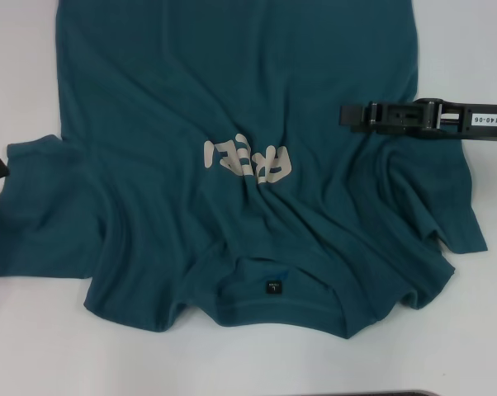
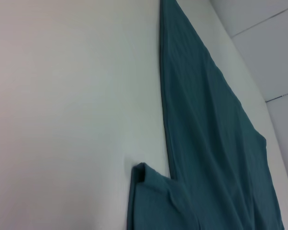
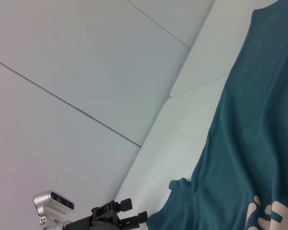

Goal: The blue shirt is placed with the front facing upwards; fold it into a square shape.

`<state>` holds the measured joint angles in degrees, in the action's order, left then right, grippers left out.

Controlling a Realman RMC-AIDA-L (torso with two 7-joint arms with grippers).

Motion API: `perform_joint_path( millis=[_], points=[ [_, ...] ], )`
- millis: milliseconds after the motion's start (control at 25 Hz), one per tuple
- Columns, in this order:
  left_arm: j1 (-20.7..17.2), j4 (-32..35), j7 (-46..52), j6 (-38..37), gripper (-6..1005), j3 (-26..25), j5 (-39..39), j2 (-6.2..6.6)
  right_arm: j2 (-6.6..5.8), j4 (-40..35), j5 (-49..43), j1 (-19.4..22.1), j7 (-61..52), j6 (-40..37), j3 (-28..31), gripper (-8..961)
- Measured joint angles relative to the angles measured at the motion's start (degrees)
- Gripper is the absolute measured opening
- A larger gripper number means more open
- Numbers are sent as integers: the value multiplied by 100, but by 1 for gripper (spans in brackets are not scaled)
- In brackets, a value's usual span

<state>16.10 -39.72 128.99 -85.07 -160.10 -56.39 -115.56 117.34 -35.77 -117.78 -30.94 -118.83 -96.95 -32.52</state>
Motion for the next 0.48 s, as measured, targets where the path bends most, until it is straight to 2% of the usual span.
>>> perform_joint_path(
  millis=[480],
  points=[
    [32,-1,-14,164,809,244,23,-1,0,0,0,27,5,0,0,913]
  ],
)
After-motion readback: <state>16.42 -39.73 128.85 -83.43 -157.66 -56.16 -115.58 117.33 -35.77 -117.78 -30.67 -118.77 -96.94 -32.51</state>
